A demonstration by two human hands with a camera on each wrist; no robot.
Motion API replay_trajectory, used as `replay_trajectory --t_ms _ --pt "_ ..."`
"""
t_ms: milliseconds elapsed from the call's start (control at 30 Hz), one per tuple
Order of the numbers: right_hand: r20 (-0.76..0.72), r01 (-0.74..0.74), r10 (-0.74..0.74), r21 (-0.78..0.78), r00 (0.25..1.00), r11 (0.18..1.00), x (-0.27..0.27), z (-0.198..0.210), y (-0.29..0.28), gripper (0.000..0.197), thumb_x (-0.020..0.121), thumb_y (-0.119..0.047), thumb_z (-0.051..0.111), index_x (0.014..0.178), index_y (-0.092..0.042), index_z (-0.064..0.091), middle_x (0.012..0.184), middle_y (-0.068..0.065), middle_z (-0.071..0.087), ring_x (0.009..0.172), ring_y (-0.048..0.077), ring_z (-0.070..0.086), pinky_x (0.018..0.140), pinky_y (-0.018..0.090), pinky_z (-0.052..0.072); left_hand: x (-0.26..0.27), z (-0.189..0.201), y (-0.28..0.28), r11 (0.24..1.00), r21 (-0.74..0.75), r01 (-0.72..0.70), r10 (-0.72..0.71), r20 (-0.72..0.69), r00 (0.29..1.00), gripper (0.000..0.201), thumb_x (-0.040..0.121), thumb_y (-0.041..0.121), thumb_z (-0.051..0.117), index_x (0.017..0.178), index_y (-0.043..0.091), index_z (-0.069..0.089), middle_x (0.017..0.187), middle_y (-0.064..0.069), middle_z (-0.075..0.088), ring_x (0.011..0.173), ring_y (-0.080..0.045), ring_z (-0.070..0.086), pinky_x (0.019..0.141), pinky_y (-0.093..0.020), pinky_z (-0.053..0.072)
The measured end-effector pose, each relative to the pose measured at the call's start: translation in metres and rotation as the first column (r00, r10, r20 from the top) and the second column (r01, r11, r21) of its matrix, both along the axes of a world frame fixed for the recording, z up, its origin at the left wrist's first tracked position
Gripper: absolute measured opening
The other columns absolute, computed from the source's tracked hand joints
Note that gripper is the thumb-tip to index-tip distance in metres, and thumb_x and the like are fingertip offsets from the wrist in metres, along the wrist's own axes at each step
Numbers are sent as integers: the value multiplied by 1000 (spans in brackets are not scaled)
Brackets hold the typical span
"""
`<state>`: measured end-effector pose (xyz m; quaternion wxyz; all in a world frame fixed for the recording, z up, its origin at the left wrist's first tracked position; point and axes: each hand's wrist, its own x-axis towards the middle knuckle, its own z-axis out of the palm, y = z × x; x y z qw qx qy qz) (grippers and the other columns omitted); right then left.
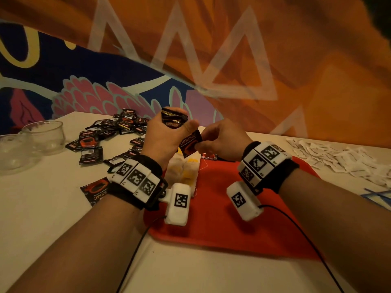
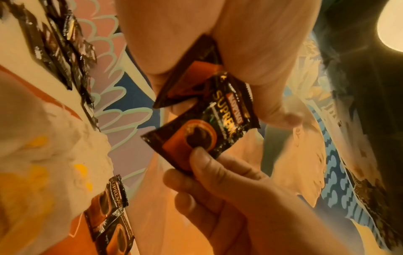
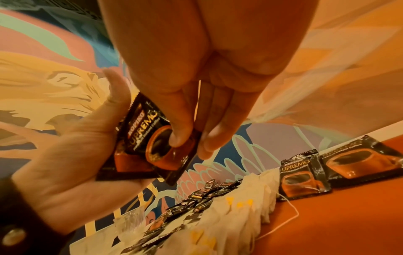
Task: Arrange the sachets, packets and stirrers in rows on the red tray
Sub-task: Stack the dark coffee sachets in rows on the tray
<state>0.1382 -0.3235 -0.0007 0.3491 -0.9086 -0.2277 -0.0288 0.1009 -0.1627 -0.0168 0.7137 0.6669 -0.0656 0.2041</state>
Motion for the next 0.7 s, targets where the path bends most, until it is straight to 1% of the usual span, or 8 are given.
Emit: replay_trajectory --t_ms 100,233,367,433,500,567,600,700 --pt "31 -1 2 -39 1000 999 0 0 -1 3 84 -23 77 86 -24 77 74 -11 71 65 -2 63 59 14 43 4 -2 1 998 36 -45 44 26 999 20 81 21 80 92 26 65 93 6 69 94 -13 69 89 -44 58" --pt "81 -15 20 -63 996 998 0 -1 1 7 83 -24 78 91 -22 78 76 -13 70 66 -2 61 56 9 40 5 -4 -1 993 108 -49 42 68 997 18 86 11 75 91 25 64 93 4 67 93 -16 68 87 -50 58" --pt "117 -15 25 -79 993 997 0 -3 3 9 82 -25 79 91 -23 79 72 -18 66 67 -4 58 57 9 37 11 -4 1 994 93 -60 60 10 998 23 85 6 74 85 26 62 90 -1 66 93 -27 69 84 -56 58" --pt "106 -27 37 -94 994 995 -1 -2 3 9 81 -26 80 90 -24 79 73 -18 66 69 -3 58 59 9 36 14 -5 3 997 54 -56 58 -51 997 20 85 7 75 86 23 63 92 -5 68 96 -30 69 85 -55 58" --pt "83 -27 37 -117 996 993 -2 0 2 9 81 -26 80 90 -24 79 73 -16 67 69 -2 59 58 9 36 16 -7 6 998 -9 -66 64 -108 992 11 86 18 76 90 19 66 96 -7 71 94 -29 71 85 -51 59" --pt "41 11 -6 -126 999 992 2 1 -1 8 82 -27 79 90 -25 79 73 -16 67 68 0 59 59 13 38 19 -9 10 989 -62 -136 125 -148 981 15 89 33 73 91 20 65 88 -3 71 81 -21 71 78 -42 59" --pt "12 41 -40 -113 999 993 4 0 -4 7 83 -26 78 90 -25 79 72 -14 68 67 1 59 60 16 40 20 -10 12 981 -82 -175 160 -164 973 18 90 38 70 93 21 64 82 0 68 72 -16 67 72 -37 56" --pt "-113 179 -184 -53 976 982 15 -6 -15 1 86 -21 75 86 -20 75 73 -3 70 64 9 62 63 30 51 22 -8 17 962 -184 -203 160 -226 961 19 96 38 64 96 19 62 70 3 63 55 -9 54 60 -28 48"
